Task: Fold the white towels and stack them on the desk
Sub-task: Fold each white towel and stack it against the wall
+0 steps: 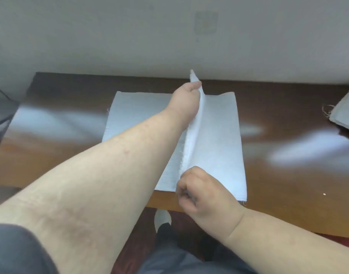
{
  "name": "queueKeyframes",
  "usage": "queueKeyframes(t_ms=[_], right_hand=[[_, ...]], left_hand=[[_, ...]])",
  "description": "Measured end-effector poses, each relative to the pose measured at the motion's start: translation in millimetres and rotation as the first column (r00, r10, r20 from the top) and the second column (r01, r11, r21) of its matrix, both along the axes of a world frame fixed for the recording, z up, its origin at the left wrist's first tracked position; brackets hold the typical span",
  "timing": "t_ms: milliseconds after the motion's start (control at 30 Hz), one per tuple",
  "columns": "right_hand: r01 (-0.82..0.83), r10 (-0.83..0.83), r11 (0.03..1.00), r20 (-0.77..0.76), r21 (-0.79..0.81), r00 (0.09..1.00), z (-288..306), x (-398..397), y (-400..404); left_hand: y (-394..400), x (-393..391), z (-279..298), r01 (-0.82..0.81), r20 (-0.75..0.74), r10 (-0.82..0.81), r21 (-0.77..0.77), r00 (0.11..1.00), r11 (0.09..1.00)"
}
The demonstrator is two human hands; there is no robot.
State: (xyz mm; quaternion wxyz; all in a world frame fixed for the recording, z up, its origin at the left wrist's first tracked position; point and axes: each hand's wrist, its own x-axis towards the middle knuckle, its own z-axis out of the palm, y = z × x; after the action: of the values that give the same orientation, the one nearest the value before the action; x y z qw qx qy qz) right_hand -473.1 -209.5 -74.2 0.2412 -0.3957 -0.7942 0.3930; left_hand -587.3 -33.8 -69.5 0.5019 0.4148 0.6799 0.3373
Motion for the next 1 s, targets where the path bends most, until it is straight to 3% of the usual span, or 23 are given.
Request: queueKeyframes(t_ms=[267, 500, 733, 900, 1000], right_hand=[[-0.176, 0.181, 0.981, -0.045, 0.087, 0.983, 13.6, -110.5, 1.7], [-0.211, 0.213, 0.974, -0.018, 0.086, 0.977, -2.8, -190.9, 14.9], [-0.241, 0.249, 0.968, 0.170, -0.070, 0.953, -59.5, -227.7, 18.3], [-0.277, 0.341, 0.914, 0.191, -0.297, 0.920, -76.4, -221.1, 28.9], [-0.055, 0.110, 0.955, 0.177, -0.291, 0.978, -69.7, -188.4, 58.3]], left_hand=[[-11.6, -130.1, 19.4, -0.028, -0.013, 0.028, 0.023, 1.000, 0.999], [-1.0, -208.1, -2.8, -0.087, -0.042, 0.087, 0.013, 0.995, 0.996], [0.9, -241.4, -68.2, -0.018, -0.285, -0.011, -0.100, 0.959, 0.995], [4.2, -249.0, -86.4, 0.108, -0.505, -0.160, -0.130, 0.848, 0.986], [-2.1, -236.3, -85.4, 0.133, -0.687, -0.150, -0.078, 0.711, 0.988]])
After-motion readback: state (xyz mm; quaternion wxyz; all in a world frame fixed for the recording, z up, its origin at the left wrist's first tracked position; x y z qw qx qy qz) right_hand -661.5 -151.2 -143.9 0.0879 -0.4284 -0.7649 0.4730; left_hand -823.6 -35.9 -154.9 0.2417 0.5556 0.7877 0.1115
